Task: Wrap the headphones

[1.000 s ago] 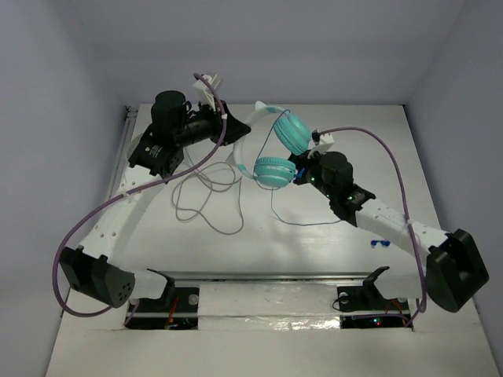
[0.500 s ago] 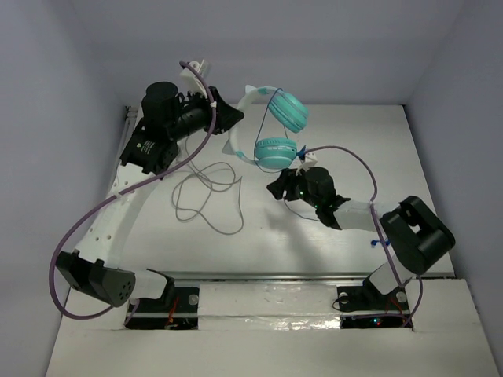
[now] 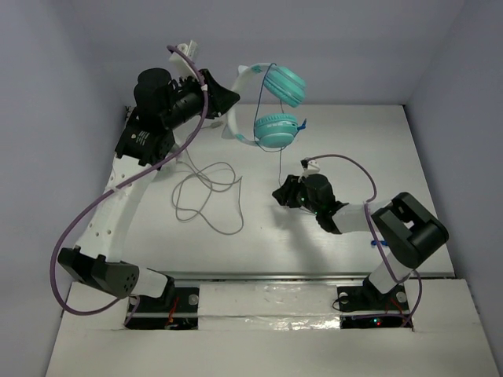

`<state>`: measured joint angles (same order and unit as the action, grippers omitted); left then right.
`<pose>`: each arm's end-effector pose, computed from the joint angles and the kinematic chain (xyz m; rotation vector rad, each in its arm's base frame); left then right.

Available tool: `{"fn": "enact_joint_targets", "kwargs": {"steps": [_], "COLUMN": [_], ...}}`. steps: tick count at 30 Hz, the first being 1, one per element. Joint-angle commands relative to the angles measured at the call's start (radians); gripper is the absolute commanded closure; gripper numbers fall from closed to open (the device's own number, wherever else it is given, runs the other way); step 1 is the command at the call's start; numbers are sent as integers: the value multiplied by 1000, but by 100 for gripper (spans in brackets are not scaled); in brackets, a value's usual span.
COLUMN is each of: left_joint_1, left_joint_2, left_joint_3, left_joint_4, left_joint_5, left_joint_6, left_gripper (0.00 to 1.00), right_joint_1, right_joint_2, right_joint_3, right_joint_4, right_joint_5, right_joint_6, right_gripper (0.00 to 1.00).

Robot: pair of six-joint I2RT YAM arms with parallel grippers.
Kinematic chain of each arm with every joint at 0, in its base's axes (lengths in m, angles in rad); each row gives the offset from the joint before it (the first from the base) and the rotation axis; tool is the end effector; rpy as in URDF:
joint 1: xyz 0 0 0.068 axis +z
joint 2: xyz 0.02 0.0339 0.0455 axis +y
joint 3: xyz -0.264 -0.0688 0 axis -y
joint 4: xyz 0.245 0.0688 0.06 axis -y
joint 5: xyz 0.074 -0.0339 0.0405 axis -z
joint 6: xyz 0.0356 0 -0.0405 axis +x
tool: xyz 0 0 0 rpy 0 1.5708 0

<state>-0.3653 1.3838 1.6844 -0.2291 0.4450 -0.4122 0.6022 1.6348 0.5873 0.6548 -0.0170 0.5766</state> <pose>0.2682 -0.1190 0.5103 0.3377 1.5467 -0.9484 0.2572 0.1775 0.1528 -0.0379 2.0482 0.7753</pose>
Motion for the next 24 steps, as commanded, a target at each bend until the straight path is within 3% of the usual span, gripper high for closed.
{"fn": "enact_joint_targets", "kwargs": {"steps": [1, 5, 8, 9, 11, 15, 21, 24], "left_joint_1": [8, 31, 31, 31, 31, 61, 121, 131], "left_joint_2": [-9, -17, -23, -22, -25, -57, -65, -51], "left_joint_3": [73, 70, 51, 40, -6, -107, -201, -256], "left_joint_4": [82, 97, 123, 134, 169, 223, 269, 307], "left_joint_5": [-3, -38, -94, -124, -164, -361, -549, -574], "left_joint_6": [-56, -71, -91, -100, -122, -134, -123, -142], "left_gripper": [100, 100, 100, 100, 100, 100, 100, 100], "right_joint_1": [-4, -4, -4, 10, 45, 210, 277, 286], "right_joint_2": [-20, -41, -67, -72, -107, -222, -381, -444], "right_joint_3": [19, -27, -41, -40, -24, 6, 8, 46], "right_joint_4": [45, 63, 28, 10, -76, -257, -506, -641], "right_joint_5": [25, -18, -56, -64, -58, 11, 48, 38], "right_joint_6": [2, 46, 71, 72, 66, 35, 36, 5], "right_gripper": [53, 55, 80, 93, 100, 100, 100, 100]}}
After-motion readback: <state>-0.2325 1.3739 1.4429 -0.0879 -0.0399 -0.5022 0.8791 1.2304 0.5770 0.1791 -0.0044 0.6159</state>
